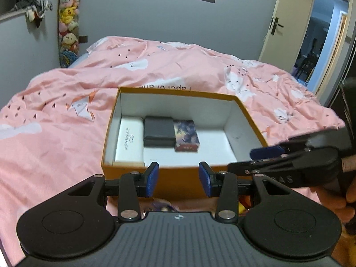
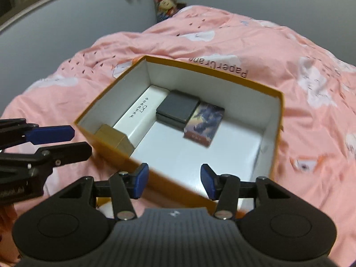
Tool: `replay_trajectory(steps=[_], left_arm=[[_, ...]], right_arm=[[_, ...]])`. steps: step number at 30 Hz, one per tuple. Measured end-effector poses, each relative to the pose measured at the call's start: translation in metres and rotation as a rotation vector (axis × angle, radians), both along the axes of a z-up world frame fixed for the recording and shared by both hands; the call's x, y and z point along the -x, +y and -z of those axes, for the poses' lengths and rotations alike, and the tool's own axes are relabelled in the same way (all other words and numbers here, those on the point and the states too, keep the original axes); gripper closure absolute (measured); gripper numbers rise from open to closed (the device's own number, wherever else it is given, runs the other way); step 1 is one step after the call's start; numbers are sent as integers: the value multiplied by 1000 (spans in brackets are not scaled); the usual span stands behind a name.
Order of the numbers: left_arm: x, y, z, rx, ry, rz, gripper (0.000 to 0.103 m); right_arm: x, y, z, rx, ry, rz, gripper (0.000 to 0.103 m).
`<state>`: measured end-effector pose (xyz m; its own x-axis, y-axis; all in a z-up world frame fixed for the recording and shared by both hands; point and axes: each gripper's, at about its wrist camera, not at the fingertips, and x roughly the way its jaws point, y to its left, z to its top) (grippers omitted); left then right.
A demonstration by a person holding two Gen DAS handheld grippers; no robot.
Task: Organize objects
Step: 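Open both tools and withdraw them from the orange box, then reach the left tool to the pink pouch while the right tool reaches the pink pencil case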
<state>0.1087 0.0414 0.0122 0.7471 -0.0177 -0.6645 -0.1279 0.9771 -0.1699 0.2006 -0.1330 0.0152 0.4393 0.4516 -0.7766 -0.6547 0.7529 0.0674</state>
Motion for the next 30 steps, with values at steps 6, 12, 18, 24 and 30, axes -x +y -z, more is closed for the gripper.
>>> replay_trajectory(steps=[6, 12, 18, 24, 30], left_arm=[[23, 1, 8, 102, 32, 45, 58], [29, -17, 18, 151, 93, 114, 60], [33, -49, 30, 145, 145, 227, 60], [34, -72, 44, 146, 206, 293, 60], [36, -67, 43, 146, 206, 266, 60]], right_arm=[[36, -51, 9, 1, 67, 143, 54], [64, -94, 31, 1, 170, 238, 57], [86, -116, 45, 24, 235, 253, 57], [95, -124, 52, 26, 248, 251, 50], [73, -142, 69, -126, 403, 374, 48]])
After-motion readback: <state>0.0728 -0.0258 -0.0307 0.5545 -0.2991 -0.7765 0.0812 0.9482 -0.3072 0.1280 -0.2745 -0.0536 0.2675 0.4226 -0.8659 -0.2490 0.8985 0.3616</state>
